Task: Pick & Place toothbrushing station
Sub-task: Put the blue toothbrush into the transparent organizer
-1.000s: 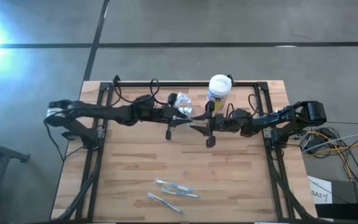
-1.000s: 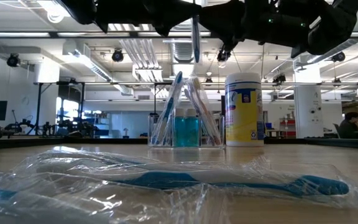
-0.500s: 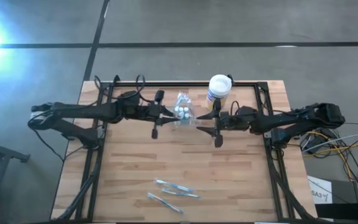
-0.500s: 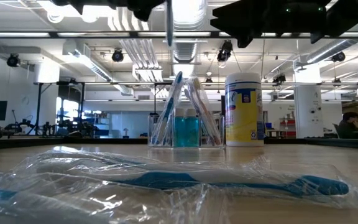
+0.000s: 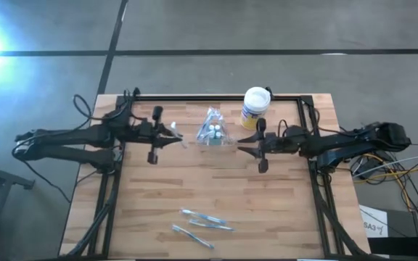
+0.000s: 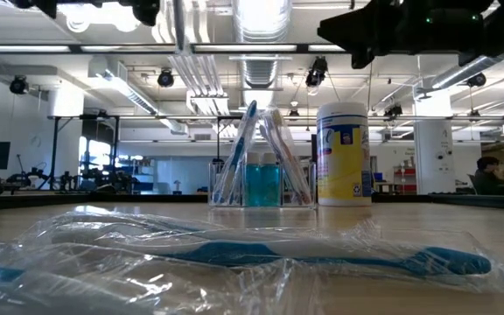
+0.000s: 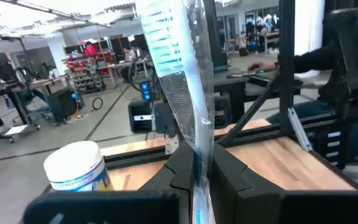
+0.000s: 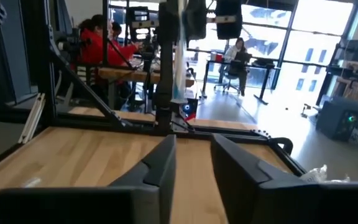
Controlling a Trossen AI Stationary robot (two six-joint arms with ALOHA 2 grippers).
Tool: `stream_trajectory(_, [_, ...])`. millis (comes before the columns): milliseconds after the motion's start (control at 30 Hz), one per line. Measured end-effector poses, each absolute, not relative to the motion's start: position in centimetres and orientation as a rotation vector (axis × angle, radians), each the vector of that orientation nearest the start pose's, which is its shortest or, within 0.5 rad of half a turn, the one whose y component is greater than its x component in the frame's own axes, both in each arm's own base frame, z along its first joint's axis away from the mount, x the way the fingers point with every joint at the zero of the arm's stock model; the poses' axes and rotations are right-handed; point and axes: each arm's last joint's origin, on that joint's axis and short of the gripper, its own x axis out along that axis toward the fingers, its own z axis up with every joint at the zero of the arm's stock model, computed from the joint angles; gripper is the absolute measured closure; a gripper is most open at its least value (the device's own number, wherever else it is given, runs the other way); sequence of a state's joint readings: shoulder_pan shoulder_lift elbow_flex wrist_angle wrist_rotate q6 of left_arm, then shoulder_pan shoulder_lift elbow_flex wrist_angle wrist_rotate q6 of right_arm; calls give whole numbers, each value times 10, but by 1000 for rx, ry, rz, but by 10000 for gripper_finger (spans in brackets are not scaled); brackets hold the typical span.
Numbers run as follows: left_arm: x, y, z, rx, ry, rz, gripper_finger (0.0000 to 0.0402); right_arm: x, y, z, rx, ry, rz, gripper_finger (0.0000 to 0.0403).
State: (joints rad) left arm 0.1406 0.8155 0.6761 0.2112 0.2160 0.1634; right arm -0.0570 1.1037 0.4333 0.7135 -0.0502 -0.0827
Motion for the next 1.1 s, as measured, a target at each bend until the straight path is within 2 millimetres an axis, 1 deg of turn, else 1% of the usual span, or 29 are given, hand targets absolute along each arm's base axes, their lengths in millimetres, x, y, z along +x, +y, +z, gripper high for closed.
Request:
stream_trajectory(200, [161, 17, 311, 141, -85, -68, 377, 209, -10, 236, -110, -74, -10, 378])
stream_trajectory(267, [155, 16, 304, 128, -86, -61, 377, 201, -10, 234, -117, -96, -11, 390])
stream_trajectory(500, [133, 13, 285, 117, -104, -48, 377, 170, -8, 227, -98, -186, -13, 394])
stream_trajectory(700, [122, 13, 278, 120, -69, -8, 377, 143, -8, 221, -80, -254, -43, 394])
stream_trajectory(833, [118, 13, 276, 84, -53, 23, 377, 133, -9, 214, -65, -245, -116, 394])
stream_trajectory(933, [115, 14, 275, 72, -40, 54, 376, 127, -9, 211, -63, -256, -109, 394])
stream_trajectory(1100, [110, 13, 274, 73, -30, 59, 377, 117, -7, 207, -63, -315, -67, 394])
